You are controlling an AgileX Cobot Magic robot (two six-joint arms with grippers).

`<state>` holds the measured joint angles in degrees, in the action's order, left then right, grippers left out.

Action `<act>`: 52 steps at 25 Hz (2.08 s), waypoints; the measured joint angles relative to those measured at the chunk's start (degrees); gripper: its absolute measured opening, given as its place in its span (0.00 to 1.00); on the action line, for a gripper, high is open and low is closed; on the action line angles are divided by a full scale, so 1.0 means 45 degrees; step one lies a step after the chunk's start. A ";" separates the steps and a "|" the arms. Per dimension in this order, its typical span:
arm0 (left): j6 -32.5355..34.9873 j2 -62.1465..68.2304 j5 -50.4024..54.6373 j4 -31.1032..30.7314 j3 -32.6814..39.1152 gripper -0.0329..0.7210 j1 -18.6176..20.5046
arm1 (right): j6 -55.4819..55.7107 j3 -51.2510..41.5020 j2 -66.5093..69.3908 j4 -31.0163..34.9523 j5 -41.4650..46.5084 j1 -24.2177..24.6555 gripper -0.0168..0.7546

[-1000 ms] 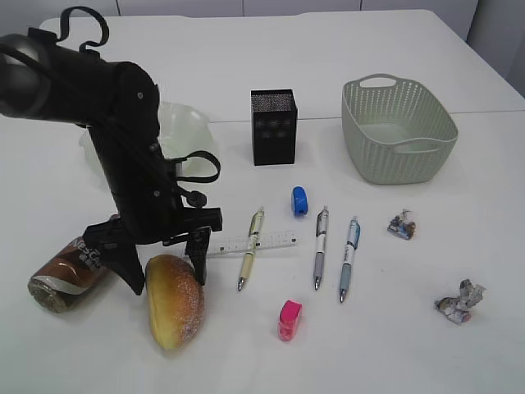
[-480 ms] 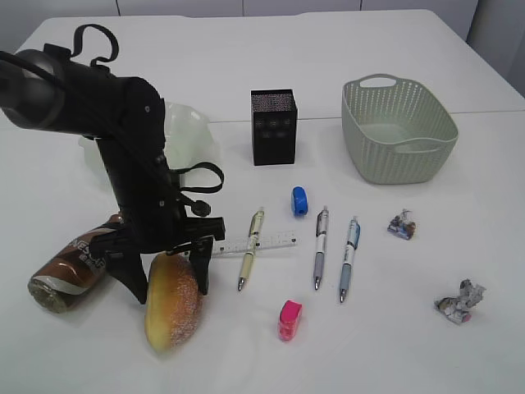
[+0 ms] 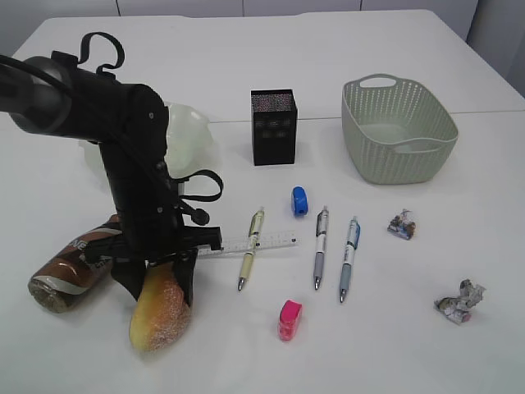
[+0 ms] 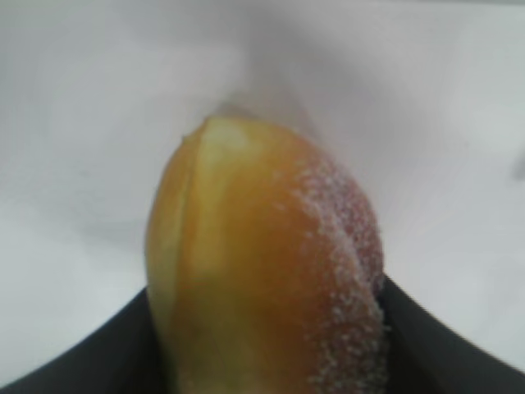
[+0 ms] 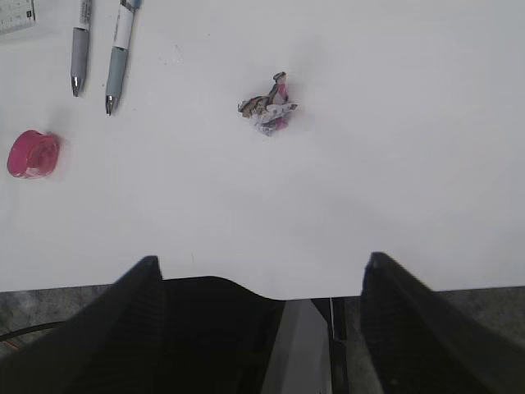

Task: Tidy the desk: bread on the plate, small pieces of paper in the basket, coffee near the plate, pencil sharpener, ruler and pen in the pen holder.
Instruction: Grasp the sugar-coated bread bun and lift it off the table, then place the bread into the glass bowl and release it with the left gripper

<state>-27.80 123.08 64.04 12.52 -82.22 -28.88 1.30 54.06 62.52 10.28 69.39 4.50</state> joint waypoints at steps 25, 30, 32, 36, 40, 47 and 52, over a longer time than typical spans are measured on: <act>0.1158 -0.2204 0.1069 -0.1586 -0.1014 0.36 0.0000 | -0.0038 0.0000 0.0008 0.0021 -0.0359 0.0000 0.76; 0.1222 -0.2992 0.1286 -0.2526 -0.2265 0.35 0.0000 | -0.0038 0.0000 0.0008 0.0021 -0.0359 0.0000 0.76; 0.1222 -0.3168 0.1312 -0.3362 -0.2896 0.35 0.0000 | -0.0038 0.0000 0.0008 0.0021 -0.0359 0.0000 0.77; 0.1196 -0.3310 0.1363 -0.5789 -0.4317 0.35 0.0000 | -0.0059 0.0000 0.0008 0.0021 -0.0310 0.0000 0.76; 0.0864 -0.3338 0.1082 -0.7759 -0.4884 0.35 0.0000 | -0.0059 0.0000 0.0008 0.0021 -0.0310 0.0000 0.76; -0.0579 -0.3338 -0.0838 -0.8518 -0.4934 0.35 0.0580 | -0.0059 0.0000 0.0008 -0.0005 -0.0095 0.0000 0.76; -0.0827 -0.3134 -0.1753 -0.7121 -0.4934 0.35 0.2126 | 0.0124 0.0000 0.0008 -0.0054 -0.0018 0.0000 0.76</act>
<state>-31.52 108.97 56.15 -19.53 -104.42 -19.31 1.86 54.06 62.55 10.04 69.31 4.50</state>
